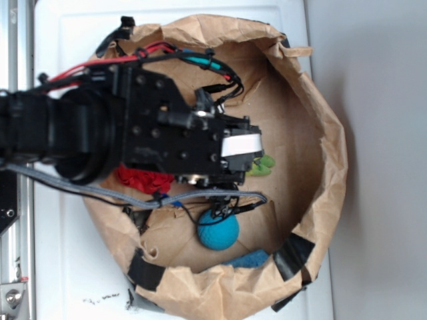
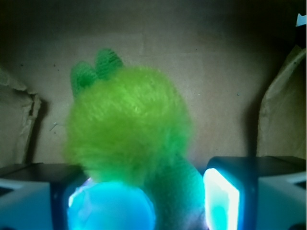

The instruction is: Grab the green animal.

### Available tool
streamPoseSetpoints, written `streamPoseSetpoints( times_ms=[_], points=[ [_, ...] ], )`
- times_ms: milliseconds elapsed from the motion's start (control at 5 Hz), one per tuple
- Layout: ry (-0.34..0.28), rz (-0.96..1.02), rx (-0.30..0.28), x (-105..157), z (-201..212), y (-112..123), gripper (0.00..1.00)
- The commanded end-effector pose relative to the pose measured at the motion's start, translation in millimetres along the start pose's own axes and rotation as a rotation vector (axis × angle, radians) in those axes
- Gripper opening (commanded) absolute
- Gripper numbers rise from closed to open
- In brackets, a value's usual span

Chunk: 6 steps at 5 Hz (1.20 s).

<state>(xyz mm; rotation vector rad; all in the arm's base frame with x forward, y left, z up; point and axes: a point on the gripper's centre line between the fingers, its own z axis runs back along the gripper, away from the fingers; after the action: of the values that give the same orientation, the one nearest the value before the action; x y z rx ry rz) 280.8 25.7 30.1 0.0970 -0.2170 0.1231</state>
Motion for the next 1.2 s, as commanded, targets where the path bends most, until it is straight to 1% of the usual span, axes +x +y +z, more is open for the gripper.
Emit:
streamPoseSetpoints(
  times_ms=[0,200,400,600,800,1000],
  points=[
    [-0.068,0.026,-0.093,1.2,63.8,10.2,0.0],
    [-0.036,0.009,-0.184,-7.8,115.9,18.2,0.0],
    [-0.04,0.005,-0.178,-6.7,147.6,25.3,0.0],
    [-0.065,-0.006,-0.151,-7.3,149.3,26.9,0.31],
    [-0.078,-0.007,-0.081,3.9,115.8,27.5,1.0],
    [-0.074,-0.004,-0.043,17.3,79.3,27.0,1.0]
  ],
)
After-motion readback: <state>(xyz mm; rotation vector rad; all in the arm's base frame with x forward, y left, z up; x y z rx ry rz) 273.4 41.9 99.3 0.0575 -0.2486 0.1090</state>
